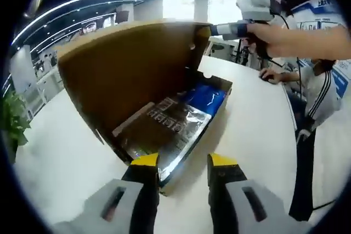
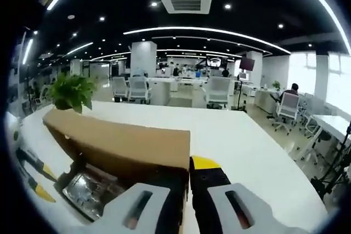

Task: Operate the shoe box by opening the lid, removing the specified soft item, and placing it in the target area until the item is outside and the box remains undamaged.

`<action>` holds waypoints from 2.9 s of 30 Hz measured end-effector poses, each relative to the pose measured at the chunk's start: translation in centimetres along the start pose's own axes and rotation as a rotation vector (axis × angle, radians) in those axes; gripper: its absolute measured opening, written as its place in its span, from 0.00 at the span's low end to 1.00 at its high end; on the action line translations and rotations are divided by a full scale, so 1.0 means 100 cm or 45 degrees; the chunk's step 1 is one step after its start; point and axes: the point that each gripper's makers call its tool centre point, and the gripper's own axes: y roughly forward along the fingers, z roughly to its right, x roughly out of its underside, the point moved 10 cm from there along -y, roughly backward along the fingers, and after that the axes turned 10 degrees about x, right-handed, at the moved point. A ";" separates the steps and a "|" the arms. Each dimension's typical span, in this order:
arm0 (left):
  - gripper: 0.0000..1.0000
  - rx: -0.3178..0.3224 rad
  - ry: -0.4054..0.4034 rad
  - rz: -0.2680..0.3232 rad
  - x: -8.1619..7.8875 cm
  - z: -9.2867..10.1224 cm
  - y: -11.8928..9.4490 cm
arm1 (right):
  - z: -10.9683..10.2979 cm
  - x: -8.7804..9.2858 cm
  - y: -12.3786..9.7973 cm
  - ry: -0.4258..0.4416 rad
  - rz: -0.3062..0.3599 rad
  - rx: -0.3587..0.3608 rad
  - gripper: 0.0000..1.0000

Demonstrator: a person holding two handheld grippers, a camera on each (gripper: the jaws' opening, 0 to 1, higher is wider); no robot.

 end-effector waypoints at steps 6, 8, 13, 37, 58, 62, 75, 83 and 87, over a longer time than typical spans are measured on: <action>0.21 -0.033 0.169 -0.107 -0.002 -0.008 0.001 | 0.002 -0.006 0.000 -0.028 -0.024 -0.029 0.00; 0.20 -0.010 0.215 -0.151 -0.002 -0.009 0.003 | 0.002 -0.006 0.001 0.001 -0.040 -0.026 0.00; 0.17 0.004 0.275 -0.208 -0.002 -0.013 0.007 | 0.002 -0.008 0.005 0.006 -0.064 -0.023 0.00; 0.04 0.176 0.433 -0.448 0.005 -0.027 0.024 | 0.005 -0.017 0.020 0.024 -0.106 -0.053 0.00; 0.01 0.216 0.455 -0.561 0.003 -0.029 0.034 | 0.005 -0.019 0.020 0.010 -0.135 -0.062 0.00; 0.01 0.221 0.476 -0.557 0.004 -0.029 0.034 | 0.006 -0.018 0.020 0.011 -0.136 -0.066 0.00; 0.00 0.236 0.528 -0.542 0.009 -0.030 0.037 | 0.007 -0.019 0.021 0.013 -0.143 -0.076 0.00; 0.00 0.253 0.516 -0.539 0.009 -0.031 0.037 | 0.007 -0.021 0.022 -0.002 -0.151 -0.091 0.00; 0.00 0.253 0.517 -0.537 0.009 -0.030 0.037 | 0.005 -0.024 0.027 -0.004 -0.160 -0.079 0.00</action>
